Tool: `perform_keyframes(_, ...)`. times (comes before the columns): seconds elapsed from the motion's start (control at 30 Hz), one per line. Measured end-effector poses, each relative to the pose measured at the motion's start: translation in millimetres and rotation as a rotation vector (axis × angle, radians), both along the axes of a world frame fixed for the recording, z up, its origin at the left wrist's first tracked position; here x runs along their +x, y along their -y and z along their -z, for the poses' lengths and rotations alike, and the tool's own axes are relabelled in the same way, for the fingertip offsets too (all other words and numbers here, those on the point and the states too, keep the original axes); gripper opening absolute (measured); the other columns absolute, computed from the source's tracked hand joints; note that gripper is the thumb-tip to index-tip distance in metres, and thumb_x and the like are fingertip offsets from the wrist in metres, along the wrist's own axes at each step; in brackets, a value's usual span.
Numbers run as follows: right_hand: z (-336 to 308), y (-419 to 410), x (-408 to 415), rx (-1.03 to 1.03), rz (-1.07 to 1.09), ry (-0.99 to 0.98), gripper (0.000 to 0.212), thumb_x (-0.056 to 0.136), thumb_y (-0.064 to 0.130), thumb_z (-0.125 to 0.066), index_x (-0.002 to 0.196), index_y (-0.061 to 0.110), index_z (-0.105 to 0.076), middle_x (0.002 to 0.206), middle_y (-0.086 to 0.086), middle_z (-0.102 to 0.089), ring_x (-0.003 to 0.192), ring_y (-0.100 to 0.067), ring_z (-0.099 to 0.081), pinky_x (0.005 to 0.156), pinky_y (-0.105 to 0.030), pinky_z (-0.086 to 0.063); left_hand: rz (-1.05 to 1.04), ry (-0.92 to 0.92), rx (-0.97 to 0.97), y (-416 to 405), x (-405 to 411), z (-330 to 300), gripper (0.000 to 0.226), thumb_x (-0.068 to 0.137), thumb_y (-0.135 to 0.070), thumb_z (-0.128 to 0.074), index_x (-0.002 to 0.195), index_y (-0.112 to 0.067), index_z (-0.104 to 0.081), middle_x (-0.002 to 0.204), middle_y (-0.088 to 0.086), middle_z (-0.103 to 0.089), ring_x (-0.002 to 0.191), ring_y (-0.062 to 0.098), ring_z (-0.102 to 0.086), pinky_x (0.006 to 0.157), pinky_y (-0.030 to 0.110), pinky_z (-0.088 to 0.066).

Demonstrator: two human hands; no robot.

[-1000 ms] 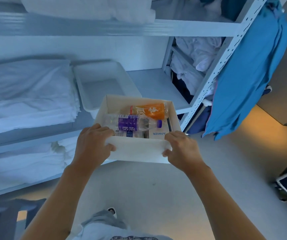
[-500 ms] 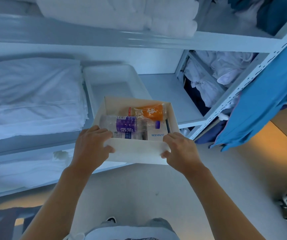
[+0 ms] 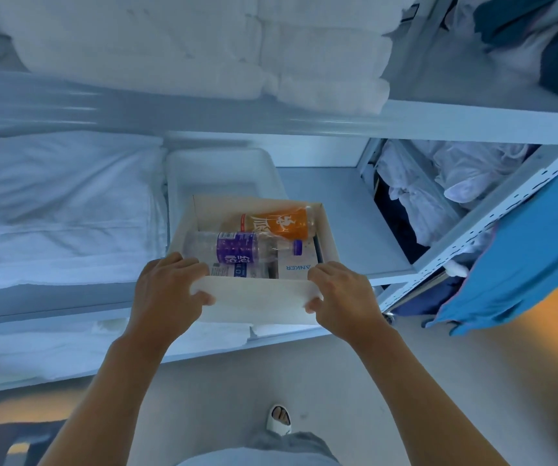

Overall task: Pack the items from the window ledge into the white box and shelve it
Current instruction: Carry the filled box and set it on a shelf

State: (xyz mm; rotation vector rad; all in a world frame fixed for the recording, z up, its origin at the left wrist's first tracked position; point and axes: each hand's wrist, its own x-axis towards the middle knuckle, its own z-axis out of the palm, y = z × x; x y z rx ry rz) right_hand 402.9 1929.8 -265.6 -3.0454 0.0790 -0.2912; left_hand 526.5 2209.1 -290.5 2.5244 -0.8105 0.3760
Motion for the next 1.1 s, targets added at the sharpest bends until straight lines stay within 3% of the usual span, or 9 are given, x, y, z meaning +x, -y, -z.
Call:
perform_keyframes(0.1,0.3,25.9,19.9,0.006,-0.036,-0.006,0.038,0.070,0.023,-0.094,0.099,0.020,-0.069,0.094,0.007,-0.071,0.082,-0.016,-0.063,0.065,-0.027,-0.052,-0.045,0.004,-0.017,22.3,6.8,-2.2,0.047,0.043,-0.024,-0.103,0.074,-0.024,-0.068,0.068,-0.017,-0.054,0.067,0.015,-0.048,0.069,0.037,-0.046)
perform_keyframes(0.2,-0.1,51.8,40.6,-0.004,-0.075,-0.012,0.038,0.072,0.025,-0.092,0.103,0.021,-0.069,0.098,0.007,-0.072,0.084,-0.016,-0.064,0.067,-0.028,-0.053,-0.084,0.017,-0.016,44.6,11.8,-1.7,0.046,0.044,-0.024,-0.104,0.075,-0.023,-0.070,0.069,-0.015,-0.060,0.068,0.015,-0.050,0.068,0.038,-0.048)
perform_keyframes(0.37,0.2,86.4,68.8,-0.003,-0.149,0.012,0.040,0.065,0.023,-0.095,0.097,0.020,-0.070,0.092,0.008,-0.072,0.078,-0.015,-0.065,0.060,-0.023,-0.045,-0.148,0.020,-0.027,70.3,18.0,-2.4,0.044,0.043,-0.022,-0.102,0.071,-0.023,-0.068,0.068,-0.024,-0.044,0.067,0.013,-0.046,0.068,0.032,-0.039)
perform_keyframes(0.47,2.2,98.1,85.5,0.008,-0.198,0.006,0.037,0.069,0.022,-0.092,0.098,0.021,-0.070,0.093,0.008,-0.072,0.080,-0.015,-0.065,0.062,-0.024,-0.048,-0.181,0.028,-0.022,78.2,20.6,-1.1,0.044,0.044,-0.023,-0.102,0.071,-0.024,-0.067,0.069,-0.025,-0.043,0.068,0.011,-0.044,0.068,0.031,-0.038)
perform_keyframes(0.67,8.4,109.1,108.7,0.030,-0.238,-0.011,0.036,0.070,0.025,-0.092,0.098,0.020,-0.070,0.094,0.007,-0.074,0.080,-0.014,-0.066,0.063,-0.026,-0.054,-0.221,0.030,0.001,86.5,36.1,2.7,0.044,0.043,-0.023,-0.103,0.072,-0.022,-0.070,0.067,-0.015,-0.061,0.066,0.015,-0.050,0.066,0.031,-0.041)
perform_keyframes(0.83,10.5,109.5,127.3,0.023,-0.243,-0.014,0.034,0.072,0.023,-0.091,0.099,0.019,-0.071,0.098,0.006,-0.074,0.084,-0.016,-0.068,0.067,-0.029,-0.059,-0.223,0.012,0.007,85.9,51.9,6.3,0.040,0.048,-0.024,-0.101,0.072,-0.022,-0.069,0.068,-0.015,-0.063,0.068,0.014,-0.049,0.068,0.031,-0.039)
perform_keyframes(1.0,9.8,95.0,151.5,0.023,-0.235,-0.003,0.034,0.071,0.024,-0.091,0.099,0.019,-0.071,0.095,0.006,-0.074,0.084,-0.016,-0.068,0.067,-0.031,-0.059,-0.205,0.023,-0.014,72.2,76.3,6.1,0.040,0.049,-0.021,-0.101,0.072,-0.024,-0.068,0.067,-0.020,-0.050,0.067,0.010,-0.041,0.068,0.030,-0.038)
perform_keyframes(1.1,9.5,83.5,168.7,0.004,-0.222,0.000,0.035,0.070,0.023,-0.092,0.097,0.020,-0.070,0.095,0.006,-0.073,0.085,-0.016,-0.067,0.066,-0.032,-0.060,-0.205,0.020,-0.006,60.4,96.5,9.8,0.037,0.054,-0.022,-0.100,0.076,-0.023,-0.070,0.071,-0.015,-0.060,0.067,0.014,-0.047,0.068,0.032,-0.040)
